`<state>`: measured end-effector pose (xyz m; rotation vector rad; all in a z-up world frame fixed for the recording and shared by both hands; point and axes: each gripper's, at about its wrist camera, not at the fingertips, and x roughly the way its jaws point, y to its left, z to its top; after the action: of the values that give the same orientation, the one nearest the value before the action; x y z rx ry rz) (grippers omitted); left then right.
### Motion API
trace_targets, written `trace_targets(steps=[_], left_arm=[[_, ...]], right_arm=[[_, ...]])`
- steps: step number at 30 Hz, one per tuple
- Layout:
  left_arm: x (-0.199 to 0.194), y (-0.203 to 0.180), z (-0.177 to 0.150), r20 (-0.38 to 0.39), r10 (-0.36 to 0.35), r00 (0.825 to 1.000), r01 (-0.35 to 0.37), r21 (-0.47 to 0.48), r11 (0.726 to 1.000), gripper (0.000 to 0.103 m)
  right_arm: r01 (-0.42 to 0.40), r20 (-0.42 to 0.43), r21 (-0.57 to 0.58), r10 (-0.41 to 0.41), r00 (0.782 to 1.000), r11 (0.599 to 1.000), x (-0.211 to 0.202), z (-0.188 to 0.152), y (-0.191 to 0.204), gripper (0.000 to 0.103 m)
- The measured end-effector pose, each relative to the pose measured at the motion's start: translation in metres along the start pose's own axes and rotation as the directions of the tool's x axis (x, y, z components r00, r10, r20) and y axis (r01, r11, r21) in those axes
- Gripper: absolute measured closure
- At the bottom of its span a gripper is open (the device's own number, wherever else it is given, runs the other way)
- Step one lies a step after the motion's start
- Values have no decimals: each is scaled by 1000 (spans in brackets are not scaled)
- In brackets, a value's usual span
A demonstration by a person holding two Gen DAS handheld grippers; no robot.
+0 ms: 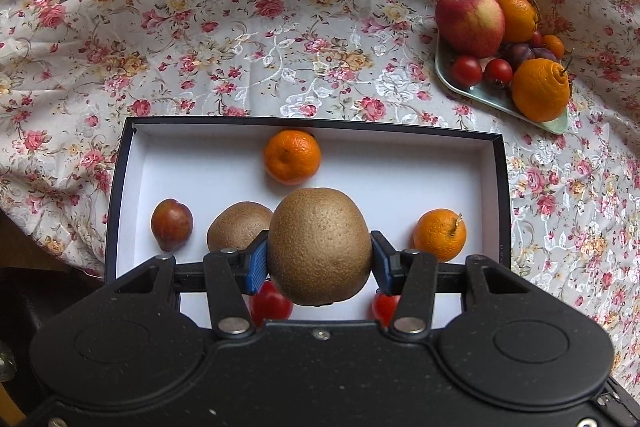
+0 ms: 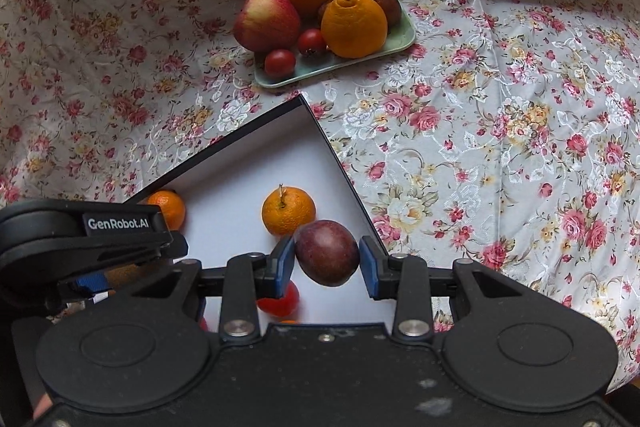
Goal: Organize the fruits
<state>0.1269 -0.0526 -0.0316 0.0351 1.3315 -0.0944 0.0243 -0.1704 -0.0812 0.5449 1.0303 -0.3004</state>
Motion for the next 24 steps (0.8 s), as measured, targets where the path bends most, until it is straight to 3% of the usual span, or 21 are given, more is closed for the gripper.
trace_targets(steps=[4, 9, 24], left_arm=[[1, 3, 0, -4, -6, 1000, 6, -1, 1000, 47], [-7, 3, 0, 46, 22, 999, -23, 16, 1000, 48], [-2, 3, 0, 21, 22, 1000, -23, 28, 999, 48]], right_arm=[[4, 24, -20, -4, 1000, 1000, -2, -1, 4, 66], [18, 39, -47, -16, 999, 999, -3, -2, 8, 66], [43, 11, -61, -42, 999, 997, 0, -2, 5, 66]])
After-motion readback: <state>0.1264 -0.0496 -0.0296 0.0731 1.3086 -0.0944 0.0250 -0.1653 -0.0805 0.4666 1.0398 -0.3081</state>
